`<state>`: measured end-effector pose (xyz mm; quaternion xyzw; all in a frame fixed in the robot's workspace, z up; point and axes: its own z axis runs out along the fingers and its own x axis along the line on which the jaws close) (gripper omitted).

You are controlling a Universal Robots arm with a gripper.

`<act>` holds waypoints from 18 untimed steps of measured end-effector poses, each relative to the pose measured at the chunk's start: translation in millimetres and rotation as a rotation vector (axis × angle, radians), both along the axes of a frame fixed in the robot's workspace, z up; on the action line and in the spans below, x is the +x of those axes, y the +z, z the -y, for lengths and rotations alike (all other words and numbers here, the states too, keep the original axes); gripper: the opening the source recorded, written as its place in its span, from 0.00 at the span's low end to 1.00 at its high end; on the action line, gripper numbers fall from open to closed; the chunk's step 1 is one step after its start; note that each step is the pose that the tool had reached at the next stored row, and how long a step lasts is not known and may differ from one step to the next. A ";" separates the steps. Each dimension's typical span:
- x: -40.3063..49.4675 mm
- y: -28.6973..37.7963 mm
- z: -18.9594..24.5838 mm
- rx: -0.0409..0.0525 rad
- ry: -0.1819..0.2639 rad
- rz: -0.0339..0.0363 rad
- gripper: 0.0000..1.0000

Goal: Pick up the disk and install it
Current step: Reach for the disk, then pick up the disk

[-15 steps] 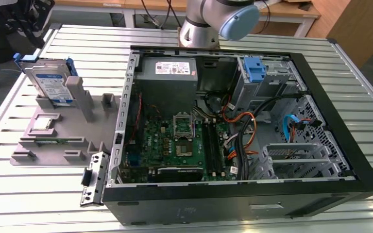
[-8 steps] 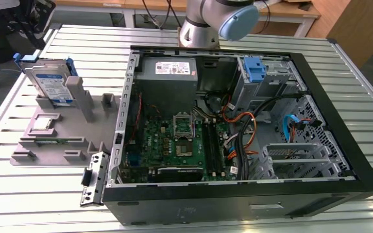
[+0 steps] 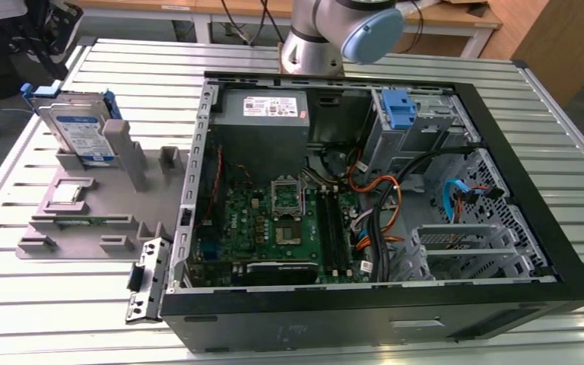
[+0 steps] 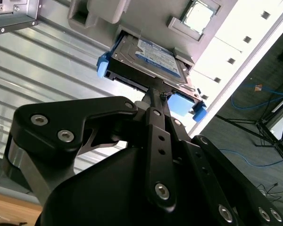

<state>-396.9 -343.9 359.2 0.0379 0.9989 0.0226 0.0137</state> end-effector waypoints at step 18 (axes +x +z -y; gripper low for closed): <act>-4.0 -5.6 -0.4 0.0000 0.000 -0.0001 0.10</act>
